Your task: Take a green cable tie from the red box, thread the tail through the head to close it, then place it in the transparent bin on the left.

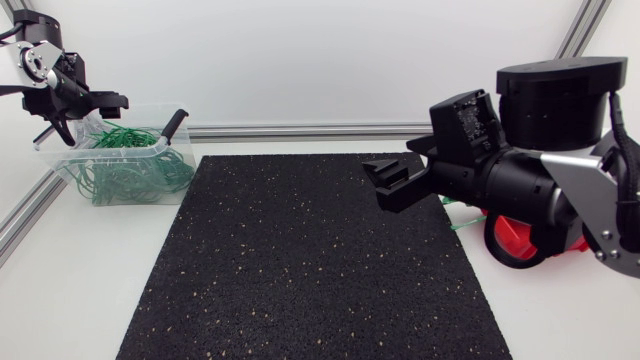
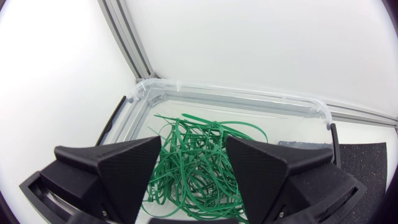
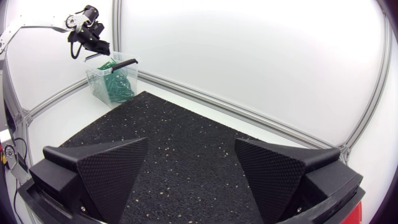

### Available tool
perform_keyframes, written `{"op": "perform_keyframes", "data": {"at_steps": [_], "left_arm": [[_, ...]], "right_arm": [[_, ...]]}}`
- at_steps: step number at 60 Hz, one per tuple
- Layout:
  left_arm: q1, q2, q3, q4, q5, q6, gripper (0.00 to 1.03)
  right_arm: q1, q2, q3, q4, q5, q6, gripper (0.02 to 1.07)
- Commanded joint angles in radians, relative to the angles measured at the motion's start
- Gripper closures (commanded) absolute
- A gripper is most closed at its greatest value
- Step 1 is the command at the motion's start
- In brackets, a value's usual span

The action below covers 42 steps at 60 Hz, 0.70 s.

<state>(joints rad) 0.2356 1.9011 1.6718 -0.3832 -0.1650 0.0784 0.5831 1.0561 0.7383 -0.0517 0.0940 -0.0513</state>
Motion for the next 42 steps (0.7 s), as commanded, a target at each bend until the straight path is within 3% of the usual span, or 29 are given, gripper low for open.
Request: {"op": "perform_keyframes", "data": {"at_steps": [1,17,28,42], "left_arm": [[0.008,-0.109,-0.086,0.009,-0.005,-0.006,0.03],[-0.039,-0.482,-0.527,0.234,0.004,0.031,0.03],[-0.055,-0.691,-0.716,0.283,0.127,0.017,0.03],[-0.056,-0.907,-0.926,0.323,0.183,0.024,0.03]], "right_arm": [[-0.043,-0.033,-0.039,-0.008,0.006,-0.035,0.06],[-0.186,-0.151,-0.109,-0.007,-0.007,-0.055,0.06],[-0.259,-0.237,-0.174,-0.008,-0.008,-0.055,0.06],[-0.356,-0.392,-0.255,-0.007,-0.008,-0.055,0.06]]}}
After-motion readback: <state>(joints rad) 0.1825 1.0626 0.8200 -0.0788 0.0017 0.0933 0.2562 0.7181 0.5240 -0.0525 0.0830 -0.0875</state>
